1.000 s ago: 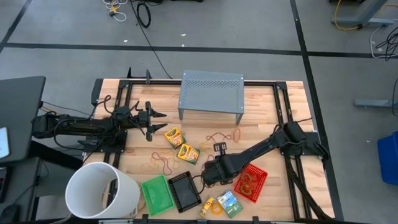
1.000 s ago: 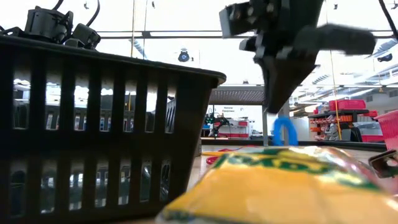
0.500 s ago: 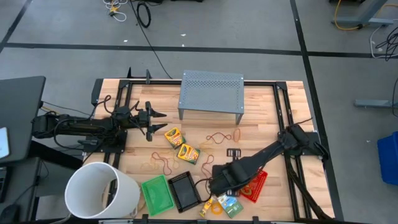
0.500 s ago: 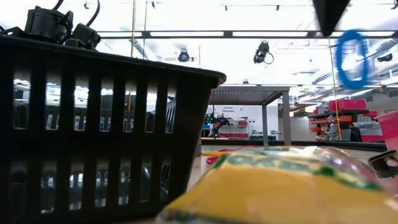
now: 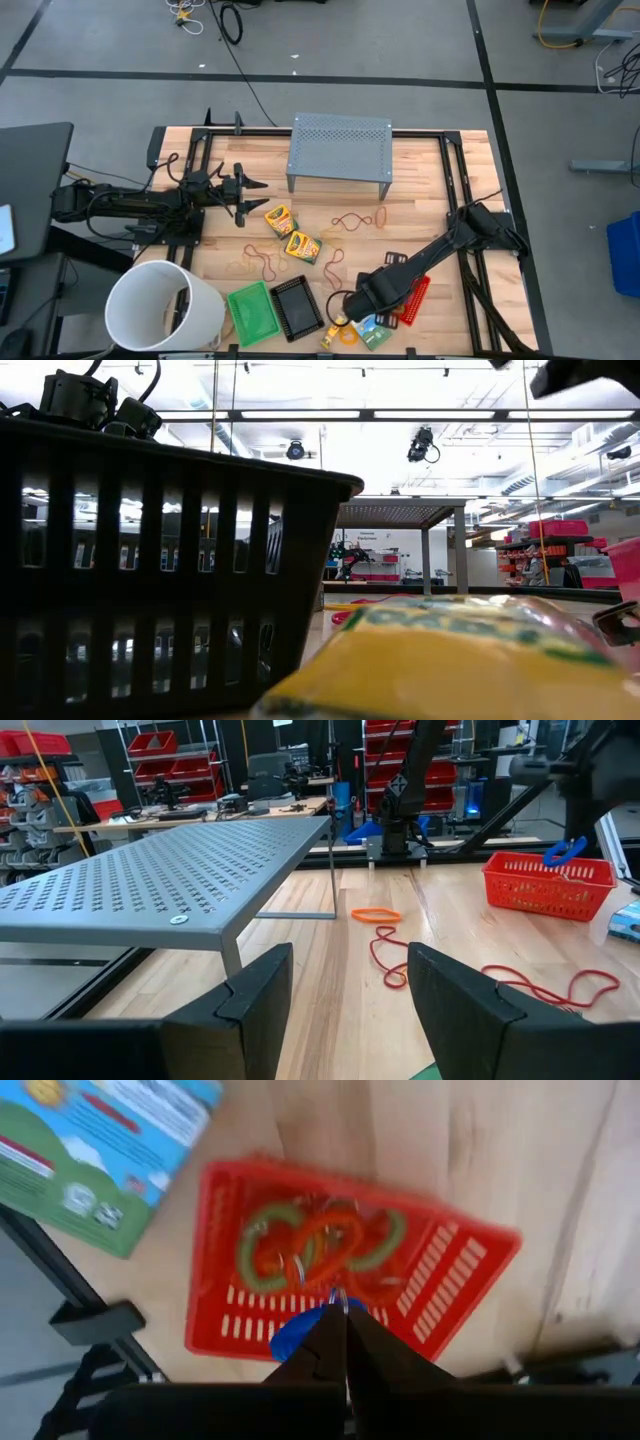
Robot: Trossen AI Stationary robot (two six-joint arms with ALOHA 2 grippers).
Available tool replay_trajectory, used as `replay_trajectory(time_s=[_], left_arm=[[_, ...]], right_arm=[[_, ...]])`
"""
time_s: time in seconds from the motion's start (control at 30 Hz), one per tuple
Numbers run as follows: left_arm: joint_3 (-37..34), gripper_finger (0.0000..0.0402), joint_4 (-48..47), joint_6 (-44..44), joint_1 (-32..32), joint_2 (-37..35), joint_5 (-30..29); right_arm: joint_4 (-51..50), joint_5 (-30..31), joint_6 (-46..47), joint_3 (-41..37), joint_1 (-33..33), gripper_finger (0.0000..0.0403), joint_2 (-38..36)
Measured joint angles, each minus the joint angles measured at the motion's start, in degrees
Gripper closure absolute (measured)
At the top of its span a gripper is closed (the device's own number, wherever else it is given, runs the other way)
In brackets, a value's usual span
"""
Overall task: Pick & Place Office Desk Supplies
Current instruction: Put the blue spring keychain into the red bin, then put the yellow spring keychain into the red bin
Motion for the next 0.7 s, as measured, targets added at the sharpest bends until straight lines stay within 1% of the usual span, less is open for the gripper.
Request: replay_trajectory(time_s=[0.1,0.2,0.3,0.53,0.7], left_arm=[[0.01,0.0198,0.00,0.02,0.01,0.00,0.00],[0.00,0.0198,0.00,0.02,0.01,0.00,0.00],[-0.01,0.0198,0.00,0.02,0.00,0.02,0.01],[-0.01,0.0198,-0.02,0.02,0.01,0.01,0.01],[-0.01,0.0198,-0.02,0.02,0.01,0.01,-0.01]], right_arm=[[-0.04,-0.65,0.45,-2.20,-0.04,0.0400,0.00],[0.00,-0.94,2.10,-4.21,-0.06,0.0385,0.00],[-0.02,-1.00,2.35,-5.28,-0.19,0.0362,0.00],[0.21,1.42,2.77,-5.49,-0.59,0.0296,0.00],[1.31,1.35,2.75,-5.49,-1.34,0.0256,0.00]])
